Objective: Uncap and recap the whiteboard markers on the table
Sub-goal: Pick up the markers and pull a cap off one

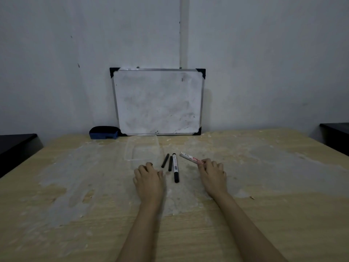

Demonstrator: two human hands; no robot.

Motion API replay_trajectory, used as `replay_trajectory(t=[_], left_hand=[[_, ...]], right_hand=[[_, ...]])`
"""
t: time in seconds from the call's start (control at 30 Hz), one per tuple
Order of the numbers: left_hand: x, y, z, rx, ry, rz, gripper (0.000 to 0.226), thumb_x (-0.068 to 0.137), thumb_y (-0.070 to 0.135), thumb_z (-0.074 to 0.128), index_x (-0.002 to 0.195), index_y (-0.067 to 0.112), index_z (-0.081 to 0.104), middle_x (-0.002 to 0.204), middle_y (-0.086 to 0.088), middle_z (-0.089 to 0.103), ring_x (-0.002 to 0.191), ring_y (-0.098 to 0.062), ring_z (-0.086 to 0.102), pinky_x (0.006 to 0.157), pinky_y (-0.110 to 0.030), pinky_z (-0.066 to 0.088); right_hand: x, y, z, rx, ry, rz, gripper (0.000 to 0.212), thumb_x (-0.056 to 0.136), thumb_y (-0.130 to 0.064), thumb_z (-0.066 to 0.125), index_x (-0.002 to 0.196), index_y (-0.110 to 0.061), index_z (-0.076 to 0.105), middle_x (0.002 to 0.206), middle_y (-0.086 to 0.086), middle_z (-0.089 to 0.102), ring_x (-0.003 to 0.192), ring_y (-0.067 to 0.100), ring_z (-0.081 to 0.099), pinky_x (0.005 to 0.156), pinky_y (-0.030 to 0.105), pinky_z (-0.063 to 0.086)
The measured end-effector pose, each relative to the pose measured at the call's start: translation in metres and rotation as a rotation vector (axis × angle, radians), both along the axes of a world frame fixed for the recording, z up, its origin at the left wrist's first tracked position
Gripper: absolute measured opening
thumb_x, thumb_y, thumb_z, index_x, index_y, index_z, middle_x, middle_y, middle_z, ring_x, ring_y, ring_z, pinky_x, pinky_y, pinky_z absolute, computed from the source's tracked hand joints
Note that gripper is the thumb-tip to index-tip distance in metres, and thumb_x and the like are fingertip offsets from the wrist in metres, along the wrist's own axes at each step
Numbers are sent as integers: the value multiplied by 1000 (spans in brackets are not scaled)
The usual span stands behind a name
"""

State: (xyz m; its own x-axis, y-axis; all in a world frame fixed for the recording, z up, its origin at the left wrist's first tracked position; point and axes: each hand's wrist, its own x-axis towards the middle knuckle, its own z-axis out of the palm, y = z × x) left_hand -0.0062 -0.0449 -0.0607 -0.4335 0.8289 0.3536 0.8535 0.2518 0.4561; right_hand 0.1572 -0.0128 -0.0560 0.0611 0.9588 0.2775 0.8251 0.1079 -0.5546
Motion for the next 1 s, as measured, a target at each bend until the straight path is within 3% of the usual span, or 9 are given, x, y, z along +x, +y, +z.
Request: replay_trajectory(t=[0.17, 0.3, 0.43, 0.6, 0.7, 0.77, 0.8, 0.9, 1.0], left_hand=[[5, -2, 7, 296, -124, -121, 31, 90, 19, 54, 114, -1, 53, 111, -23, 57, 105, -34, 51, 80, -40, 48], [16, -9, 19, 344, -582, -292, 39, 97, 24, 39, 132, 8, 38, 128, -13, 45, 108, -17, 47, 86, -25, 39], [18, -2, 22, 271, -914, -350, 38, 96, 26, 42, 132, 12, 42, 129, -11, 53, 113, -25, 54, 94, -33, 44], [17, -2, 25, 246, -1239, -324, 22, 94, 6, 45, 109, -3, 59, 105, -17, 62, 79, -14, 60, 62, -12, 50], [17, 2, 27, 195, -1685, -342, 26, 93, 2, 45, 113, -13, 54, 100, -21, 60, 79, -20, 60, 71, -20, 57], [19, 5, 26, 126, -1924, -344, 27, 93, -1, 43, 113, -17, 50, 99, -22, 59, 80, -22, 59, 84, -29, 53], [19, 7, 25, 80, -2010, -345, 24, 94, -2, 41, 110, -18, 50, 95, -22, 59, 78, -24, 60, 78, -27, 56], [21, 7, 21, -39, -2160, -350, 18, 94, -4, 39, 93, -13, 54, 87, -24, 56, 59, -28, 69, 44, -23, 58], [20, 6, 21, -87, -2148, -368, 17, 94, -3, 40, 89, -11, 54, 88, -25, 56, 48, -25, 70, 41, -24, 57]], right_hand=[[-1, 0, 1, -15, -82, 63, 35, 98, -27, 30, 128, -14, 43, 125, 14, 51, 117, 31, 37, 92, 39, 34], [2, 1, 5, -27, -27, 210, 36, 96, -11, 33, 129, -16, 45, 117, 16, 53, 110, 30, 37, 87, 37, 35], [4, 1, 15, -42, 69, 338, 34, 95, -14, 40, 125, -22, 53, 96, 4, 42, 94, 17, 29, 74, 27, 24], [12, 1, 31, 19, 354, 374, 34, 84, -4, 60, 116, -15, 61, 83, 0, 49, 84, 15, 49, 69, 5, 42], [13, -1, 43, 124, 814, 347, 46, 75, 4, 68, 115, -13, 51, 79, 6, 59, 75, 17, 60, 69, 17, 55], [5, -2, 49, 181, 1082, 320, 51, 74, 4, 69, 113, -14, 43, 80, 6, 58, 74, 15, 61, 63, 15, 56], [-1, -2, 52, 213, 1155, 294, 51, 74, 3, 69, 112, -16, 42, 80, 5, 56, 76, 16, 61, 63, 15, 56], [-16, 1, 60, 344, 1072, 264, 41, 77, -3, 69, 105, -23, 47, 79, -2, 56, 81, 21, 61, 70, 19, 53], [-23, 0, 61, 446, 881, 286, 35, 81, -6, 65, 110, -22, 52, 79, -6, 56, 84, 25, 63, 75, 32, 54]])
